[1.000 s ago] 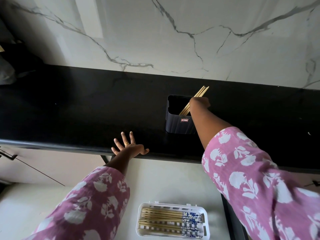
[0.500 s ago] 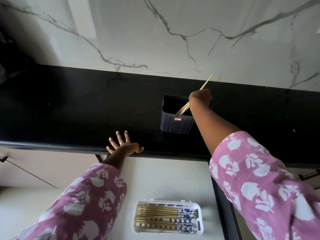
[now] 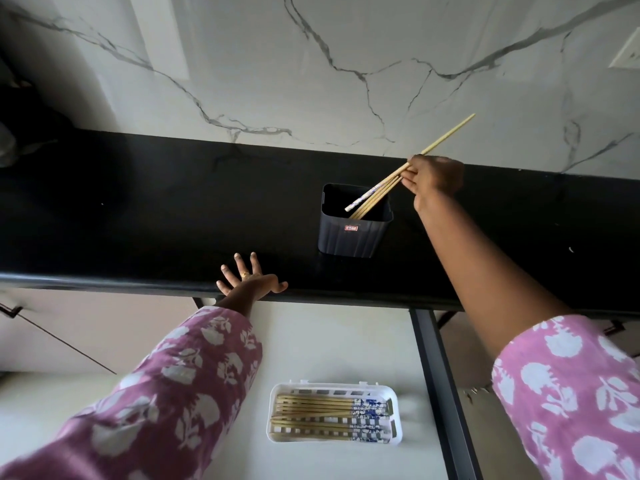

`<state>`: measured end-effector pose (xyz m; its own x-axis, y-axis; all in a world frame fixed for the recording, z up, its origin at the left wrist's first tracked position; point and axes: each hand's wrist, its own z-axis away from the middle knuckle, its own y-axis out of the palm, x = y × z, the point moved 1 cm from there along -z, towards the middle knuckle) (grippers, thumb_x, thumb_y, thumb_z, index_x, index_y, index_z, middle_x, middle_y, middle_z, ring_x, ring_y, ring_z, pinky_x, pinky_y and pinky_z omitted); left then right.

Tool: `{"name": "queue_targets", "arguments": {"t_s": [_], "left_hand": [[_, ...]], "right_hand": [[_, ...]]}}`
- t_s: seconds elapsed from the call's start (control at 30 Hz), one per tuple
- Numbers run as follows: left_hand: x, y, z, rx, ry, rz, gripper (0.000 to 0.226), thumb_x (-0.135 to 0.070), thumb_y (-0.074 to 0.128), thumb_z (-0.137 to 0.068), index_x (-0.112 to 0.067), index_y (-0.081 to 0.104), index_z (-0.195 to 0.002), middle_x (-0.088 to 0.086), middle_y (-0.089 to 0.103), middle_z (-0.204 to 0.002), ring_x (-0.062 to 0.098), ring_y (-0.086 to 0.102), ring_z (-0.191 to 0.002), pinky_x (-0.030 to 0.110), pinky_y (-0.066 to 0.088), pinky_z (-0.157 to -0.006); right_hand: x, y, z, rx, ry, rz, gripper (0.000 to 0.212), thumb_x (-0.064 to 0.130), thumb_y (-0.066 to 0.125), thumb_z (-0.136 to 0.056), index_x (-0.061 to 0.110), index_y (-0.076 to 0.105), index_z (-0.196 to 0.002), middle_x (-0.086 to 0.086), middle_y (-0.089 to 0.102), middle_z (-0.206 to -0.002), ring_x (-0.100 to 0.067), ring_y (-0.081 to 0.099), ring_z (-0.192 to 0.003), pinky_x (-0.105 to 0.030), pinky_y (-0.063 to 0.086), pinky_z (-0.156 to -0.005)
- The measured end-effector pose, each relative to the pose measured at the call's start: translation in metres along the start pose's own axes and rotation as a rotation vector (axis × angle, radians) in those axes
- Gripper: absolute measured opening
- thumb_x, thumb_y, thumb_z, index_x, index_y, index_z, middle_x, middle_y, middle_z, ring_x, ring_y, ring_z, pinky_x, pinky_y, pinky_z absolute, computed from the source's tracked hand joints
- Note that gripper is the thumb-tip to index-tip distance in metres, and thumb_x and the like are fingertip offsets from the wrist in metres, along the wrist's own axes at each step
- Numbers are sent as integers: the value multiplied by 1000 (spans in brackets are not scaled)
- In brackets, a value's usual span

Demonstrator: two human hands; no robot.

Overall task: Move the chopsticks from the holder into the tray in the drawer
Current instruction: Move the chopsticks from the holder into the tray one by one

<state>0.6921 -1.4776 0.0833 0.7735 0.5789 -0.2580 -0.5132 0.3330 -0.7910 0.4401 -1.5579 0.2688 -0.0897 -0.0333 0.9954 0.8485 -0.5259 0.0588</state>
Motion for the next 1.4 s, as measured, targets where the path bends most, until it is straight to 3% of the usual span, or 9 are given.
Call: {"name": "queue_targets", "arguments": {"t_s": [0.13,0.3,0.57,0.7,0.97,1.13,1.2,1.27,1.4], "left_hand": [[0,-1,6,-22,11,-16,97,-64,50,-83,-30,-12,-149,1,-21,-157,36,-20,-142,52,-7,-114],[2,-2,13,-31,36,-7,93,-66,46,-84,-29,-7,-150,2,-16,-158,36,-17,-143,51,-7,-116],[3,-2,14,-24,44,21,89,-66,43,-85,-28,-3,-151,4,-12,-159,37,-16,-143,51,-7,-115],[2,-2,14,-32,42,-8,92,-64,46,-85,-28,-7,-151,3,-17,-158,36,-18,-143,51,-7,-115],[3,0,3,-23,28,-31,95,-65,48,-83,-29,-9,-150,3,-19,-157,37,-20,-142,52,-8,-114],[2,2,-3,-21,5,-54,97,-68,47,-81,-30,-10,-149,2,-19,-157,38,-19,-142,54,-7,-113],[1,3,-5,-19,-4,-62,97,-69,47,-81,-30,-10,-149,2,-18,-158,39,-18,-142,54,-6,-113],[1,4,-8,-19,-9,-71,95,-70,45,-81,-30,-8,-149,3,-16,-158,39,-17,-142,54,-6,-113],[1,6,-12,-25,-19,-80,95,-72,43,-81,-30,-7,-150,4,-15,-158,40,-16,-142,54,-5,-113]], "right_hand": [[-20,-8,37,280,-29,-97,17,0,63,-85,11,58,-73,-8,60,-68,-9,60,-50,-24,55,-62],[-81,-13,74,486,-39,44,14,-6,63,-83,-11,65,-95,-11,64,-73,-14,63,-60,-26,58,-65],[-197,-54,131,815,-265,691,18,5,73,-78,-2,73,-95,-9,72,-78,-2,59,-67,-6,40,-62],[-237,-74,157,861,-274,879,22,12,70,-81,4,73,-102,-15,74,-89,-22,69,-79,-22,49,-74],[-305,-103,191,1113,-441,1280,27,15,46,-91,13,66,-108,-8,60,-108,-24,56,-102,-29,48,-79],[-334,-113,197,1100,-192,1294,30,18,38,-97,5,57,-117,-11,50,-105,-20,48,-98,-34,40,-87],[-336,-115,201,1063,-98,1264,18,21,42,-93,17,59,-93,-1,43,-86,-15,39,-84,-34,36,-75],[-338,-118,203,1027,-61,1255,25,23,47,-86,26,38,-63,8,40,-66,-19,39,-73,-30,31,-65],[-342,-119,204,1049,-249,1292,29,27,47,-87,27,33,-62,5,46,-71,-20,42,-75,-28,30,-62]]}}
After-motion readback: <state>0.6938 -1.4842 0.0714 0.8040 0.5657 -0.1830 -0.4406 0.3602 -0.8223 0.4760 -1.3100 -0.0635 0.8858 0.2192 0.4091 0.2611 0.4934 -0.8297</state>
